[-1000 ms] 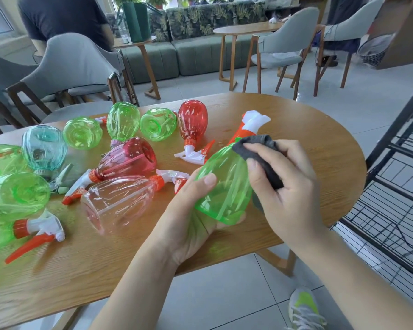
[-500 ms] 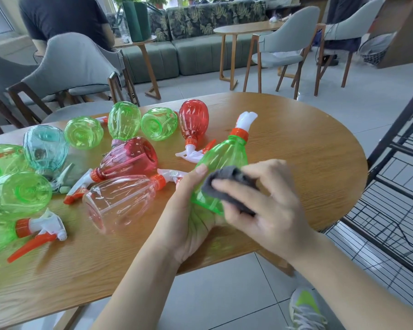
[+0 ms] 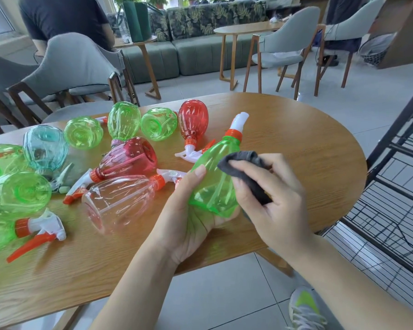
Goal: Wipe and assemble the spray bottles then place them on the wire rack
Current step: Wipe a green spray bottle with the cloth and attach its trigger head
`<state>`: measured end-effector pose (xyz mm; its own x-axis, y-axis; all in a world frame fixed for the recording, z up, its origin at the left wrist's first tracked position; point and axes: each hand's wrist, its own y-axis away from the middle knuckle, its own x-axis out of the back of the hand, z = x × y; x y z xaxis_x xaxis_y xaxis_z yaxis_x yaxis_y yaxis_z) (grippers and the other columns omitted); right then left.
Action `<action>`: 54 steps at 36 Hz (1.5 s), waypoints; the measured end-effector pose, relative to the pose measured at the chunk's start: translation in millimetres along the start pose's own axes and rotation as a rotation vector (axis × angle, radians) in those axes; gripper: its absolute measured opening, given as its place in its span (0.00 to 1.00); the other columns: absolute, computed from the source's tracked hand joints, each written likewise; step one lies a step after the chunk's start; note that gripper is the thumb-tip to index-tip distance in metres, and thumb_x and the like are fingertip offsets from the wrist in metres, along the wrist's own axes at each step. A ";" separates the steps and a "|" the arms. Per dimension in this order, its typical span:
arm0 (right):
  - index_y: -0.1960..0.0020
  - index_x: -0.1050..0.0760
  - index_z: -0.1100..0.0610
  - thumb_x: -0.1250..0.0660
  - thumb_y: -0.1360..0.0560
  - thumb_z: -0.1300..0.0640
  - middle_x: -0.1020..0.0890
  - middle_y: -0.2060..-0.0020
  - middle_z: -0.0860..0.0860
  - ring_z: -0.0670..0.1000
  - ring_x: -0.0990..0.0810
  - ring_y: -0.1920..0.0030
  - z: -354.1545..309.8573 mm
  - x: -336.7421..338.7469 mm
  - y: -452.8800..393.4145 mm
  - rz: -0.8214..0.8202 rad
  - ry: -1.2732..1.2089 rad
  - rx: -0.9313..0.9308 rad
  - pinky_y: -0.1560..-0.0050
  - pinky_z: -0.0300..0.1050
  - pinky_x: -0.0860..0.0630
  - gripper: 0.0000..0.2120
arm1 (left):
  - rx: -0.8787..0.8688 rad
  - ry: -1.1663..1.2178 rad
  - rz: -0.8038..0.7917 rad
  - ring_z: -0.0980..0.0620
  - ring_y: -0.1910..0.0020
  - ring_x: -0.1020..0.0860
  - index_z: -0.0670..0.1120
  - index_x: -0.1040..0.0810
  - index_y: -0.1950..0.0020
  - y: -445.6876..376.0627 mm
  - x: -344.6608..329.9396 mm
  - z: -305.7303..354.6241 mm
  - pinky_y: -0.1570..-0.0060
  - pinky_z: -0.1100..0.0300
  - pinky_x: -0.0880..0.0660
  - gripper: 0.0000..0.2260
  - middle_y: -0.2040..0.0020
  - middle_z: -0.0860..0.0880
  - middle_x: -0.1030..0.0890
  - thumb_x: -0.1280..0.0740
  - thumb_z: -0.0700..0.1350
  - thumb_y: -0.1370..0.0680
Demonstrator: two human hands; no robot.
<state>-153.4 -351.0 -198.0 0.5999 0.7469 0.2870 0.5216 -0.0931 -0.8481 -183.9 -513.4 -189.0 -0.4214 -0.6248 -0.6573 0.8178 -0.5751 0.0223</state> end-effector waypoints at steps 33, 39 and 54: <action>0.38 0.17 0.60 0.32 0.19 0.59 0.21 0.50 0.56 0.54 0.22 0.49 15.9 22.5 -22.8 0.021 0.074 -0.054 0.46 0.42 0.26 0.11 | 0.038 0.022 -0.017 0.40 0.48 0.22 0.43 0.23 0.29 -2.2 -1.8 -1.6 0.59 0.48 0.20 0.27 0.41 0.39 0.21 0.32 0.55 0.25; 0.40 0.16 0.61 0.29 0.21 0.62 0.21 0.50 0.59 0.53 0.20 0.49 -4.0 12.8 -8.6 -0.040 -0.064 -0.043 0.47 0.41 0.25 0.10 | -0.037 -0.013 -0.059 0.44 0.42 0.20 0.46 0.21 0.30 -3.2 0.4 -1.2 0.49 0.48 0.20 0.29 0.36 0.42 0.20 0.23 0.58 0.28; 0.45 0.13 0.56 0.28 0.23 0.58 0.20 0.52 0.57 0.57 0.21 0.54 -12.6 0.8 4.4 -0.085 0.043 0.109 0.51 0.55 0.23 0.09 | 0.024 -0.002 0.092 0.38 0.34 0.23 0.36 0.29 0.25 -0.9 -6.7 3.4 0.31 0.41 0.27 0.28 0.32 0.33 0.23 0.37 0.55 0.17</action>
<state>-143.1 -359.1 -195.9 0.5830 0.7199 0.3766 0.5038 0.0434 -0.8628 -183.2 -510.6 -182.0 -0.3459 -0.6763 -0.6503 0.8435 -0.5277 0.1002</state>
